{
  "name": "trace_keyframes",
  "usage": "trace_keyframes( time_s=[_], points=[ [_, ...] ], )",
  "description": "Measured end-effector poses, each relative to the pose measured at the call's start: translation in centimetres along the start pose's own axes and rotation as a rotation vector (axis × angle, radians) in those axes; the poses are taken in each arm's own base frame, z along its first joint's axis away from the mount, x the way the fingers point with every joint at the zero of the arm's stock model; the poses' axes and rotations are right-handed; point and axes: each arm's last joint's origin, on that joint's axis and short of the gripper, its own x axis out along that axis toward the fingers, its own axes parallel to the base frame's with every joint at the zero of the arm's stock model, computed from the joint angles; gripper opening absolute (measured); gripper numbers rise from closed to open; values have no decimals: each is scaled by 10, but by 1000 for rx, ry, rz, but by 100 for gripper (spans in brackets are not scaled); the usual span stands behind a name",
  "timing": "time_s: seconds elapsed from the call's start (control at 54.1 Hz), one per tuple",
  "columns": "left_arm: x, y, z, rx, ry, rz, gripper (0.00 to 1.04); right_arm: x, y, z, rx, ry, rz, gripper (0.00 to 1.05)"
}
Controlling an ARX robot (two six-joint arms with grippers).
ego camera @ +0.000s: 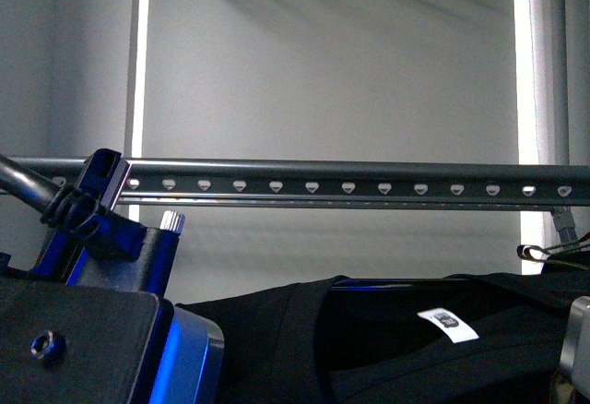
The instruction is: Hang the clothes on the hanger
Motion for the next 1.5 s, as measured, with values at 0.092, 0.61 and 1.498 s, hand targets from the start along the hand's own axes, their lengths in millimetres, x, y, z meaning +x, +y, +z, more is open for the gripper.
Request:
trace_keyframes(
  time_s=[0.092, 0.61, 1.498],
  points=[
    [0, 1, 1, 3, -15, 5, 16, -3, -1, -4, 6, -8, 24, 5],
    [-2, 5, 3, 12, -29, 20, 93, -36, 3, -20, 233, 41, 379, 4],
    [-48, 40, -25, -1419, 102, 908, 98, -74, 4, -48, 862, 284, 712, 4]
  ],
)
